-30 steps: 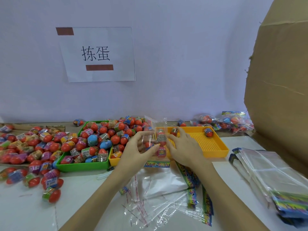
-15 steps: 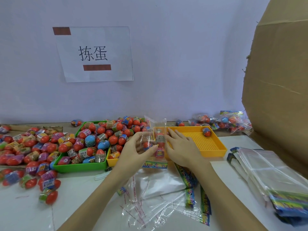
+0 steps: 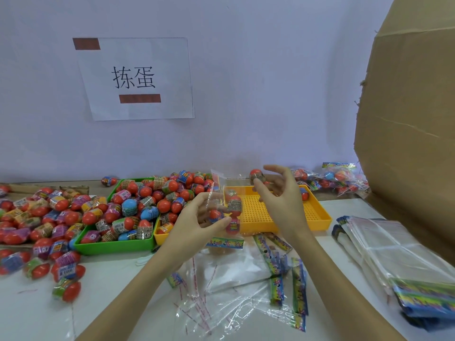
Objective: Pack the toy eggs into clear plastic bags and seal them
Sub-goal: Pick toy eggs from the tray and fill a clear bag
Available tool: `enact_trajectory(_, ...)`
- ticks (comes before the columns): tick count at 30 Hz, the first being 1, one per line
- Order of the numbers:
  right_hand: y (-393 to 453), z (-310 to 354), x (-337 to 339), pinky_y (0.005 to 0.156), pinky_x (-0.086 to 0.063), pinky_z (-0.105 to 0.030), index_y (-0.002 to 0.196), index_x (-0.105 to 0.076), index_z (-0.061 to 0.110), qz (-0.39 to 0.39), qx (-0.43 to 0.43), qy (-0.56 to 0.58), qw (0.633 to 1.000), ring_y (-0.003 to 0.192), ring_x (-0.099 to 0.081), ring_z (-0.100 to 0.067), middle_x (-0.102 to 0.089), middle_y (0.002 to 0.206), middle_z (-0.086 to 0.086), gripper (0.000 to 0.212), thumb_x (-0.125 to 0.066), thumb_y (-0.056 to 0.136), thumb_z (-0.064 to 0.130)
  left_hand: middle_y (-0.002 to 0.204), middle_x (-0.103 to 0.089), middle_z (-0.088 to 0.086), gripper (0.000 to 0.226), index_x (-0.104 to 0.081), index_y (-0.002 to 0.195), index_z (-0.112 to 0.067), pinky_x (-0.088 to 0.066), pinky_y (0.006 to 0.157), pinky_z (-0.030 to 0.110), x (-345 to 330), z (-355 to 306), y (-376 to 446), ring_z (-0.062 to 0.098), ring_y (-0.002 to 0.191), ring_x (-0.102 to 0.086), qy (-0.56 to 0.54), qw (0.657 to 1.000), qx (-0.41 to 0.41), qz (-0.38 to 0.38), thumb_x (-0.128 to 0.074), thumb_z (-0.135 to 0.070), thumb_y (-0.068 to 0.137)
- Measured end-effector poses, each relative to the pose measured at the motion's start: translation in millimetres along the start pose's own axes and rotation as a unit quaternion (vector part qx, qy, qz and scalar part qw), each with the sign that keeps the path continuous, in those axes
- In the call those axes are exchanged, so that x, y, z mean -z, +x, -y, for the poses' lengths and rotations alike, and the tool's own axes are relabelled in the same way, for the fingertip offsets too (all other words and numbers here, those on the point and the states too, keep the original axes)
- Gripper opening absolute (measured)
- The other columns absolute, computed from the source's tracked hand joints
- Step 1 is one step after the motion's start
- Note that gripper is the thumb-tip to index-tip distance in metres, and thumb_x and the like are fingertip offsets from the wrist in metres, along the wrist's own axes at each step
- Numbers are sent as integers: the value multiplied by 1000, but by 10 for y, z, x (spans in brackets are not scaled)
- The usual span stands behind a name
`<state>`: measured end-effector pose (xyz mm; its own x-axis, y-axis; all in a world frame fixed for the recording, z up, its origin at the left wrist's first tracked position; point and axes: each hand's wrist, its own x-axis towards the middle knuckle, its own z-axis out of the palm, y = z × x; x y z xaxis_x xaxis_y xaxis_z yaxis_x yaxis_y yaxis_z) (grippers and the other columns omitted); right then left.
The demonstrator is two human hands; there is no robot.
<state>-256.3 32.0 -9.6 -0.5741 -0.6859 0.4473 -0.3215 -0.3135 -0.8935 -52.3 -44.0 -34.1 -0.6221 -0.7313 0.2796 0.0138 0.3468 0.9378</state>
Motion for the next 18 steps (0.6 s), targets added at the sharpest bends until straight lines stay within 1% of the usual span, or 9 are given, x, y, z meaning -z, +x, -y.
enact_trajectory(2, -53, 113, -13, 79, -59, -33, 120, -66, 27, 24, 20, 21, 999, 95, -71, -14, -74, 104, 1, 24, -74, 98, 22, 116, -75, -14, 47, -60, 134, -37, -61, 91, 24, -7, -12, -19, 9, 110, -72, 17, 1000, -11, 9, -80, -22, 94)
enact_trajectory(4, -107, 199, -32, 76, -56, -30, 120, -70, 28, 65, 55, 12, 996, 84, -70, -16, -73, 92, -4, 22, -70, 101, 18, 118, -74, -13, 49, -59, 136, -39, -60, 92, 27, -15, -22, -30, 13, 110, -72, 30, 999, -23, 15, -80, -21, 95)
enact_trajectory(6, -158, 247, -52, 78, -60, -35, 125, -71, 28, 97, 88, -9, 991, 73, -69, -21, -70, 82, -7, 25, -66, 103, 17, 120, -74, -14, 51, -57, 137, -42, -60, 93, 29, -18, -34, -35, 13, 112, -72, 46, 998, -32, 21, -79, -20, 96)
enact_trajectory(7, -180, 256, -66, 76, -61, -37, 128, -70, 28, 106, 106, -32, 988, 69, -69, -21, -71, 86, -3, 27, -66, 104, 18, 121, -73, -14, 53, -57, 138, -42, -60, 93, 30, -17, -38, -38, 13, 112, -72, 49, 998, -35, 24, -79, -20, 96)
enact_trajectory(9, -213, 251, -94, 64, -59, -35, 134, -66, 27, 114, 135, -89, 980, 59, -67, -20, -72, 106, 6, 31, -67, 103, 22, 121, -73, -15, 55, -55, 139, -44, -60, 91, 26, -24, -48, -43, 12, 112, -72, 48, 998, -41, 27, -79, -19, 96)
enact_trajectory(10, -224, 243, -104, 59, -57, -34, 134, -64, 26, 116, 137, -111, 977, 55, -66, -20, -71, 109, 9, 32, -68, 103, 24, 121, -73, -16, 57, -54, 138, -47, -59, 91, 24, -31, -52, -48, 11, 113, -71, 49, 997, -45, 24, -79, -19, 96)
enact_trajectory(13, -228, 202, -106, 54, -52, -31, 124, -63, 25, 124, 135, -155, 971, 51, -64, -18, -72, 104, 12, 25, -70, 101, 31, 120, -74, -17, 57, -54, 138, -47, -57, 89, 20, -41, -57, -46, 8, 115, -70, 61, 996, -58, 12, -80, -19, 96)
enact_trajectory(15, -227, 179, -92, 53, -48, -26, 123, -67, 27, 138, 147, -189, 961, 51, -62, -17, -71, 100, 12, 22, -68, 102, 34, 122, -74, -14, 56, -55, 140, -42, -58, 90, 22, -37, -47, -42, 10, 116, -70, 55, 997, -55, 16, -80, -20, 96)
enact_trajectory(18, -225, 180, -86, 56, -50, -26, 123, -70, 32, 162, 145, -181, 959, 53, -61, -19, -69, 103, 11, 19, -64, 105, 31, 125, -72, -13, 55, -55, 141, -42, -58, 93, 25, -35, -53, -41, 9, 116, -70, 66, 997, -49, 15, -80, -24, 95)
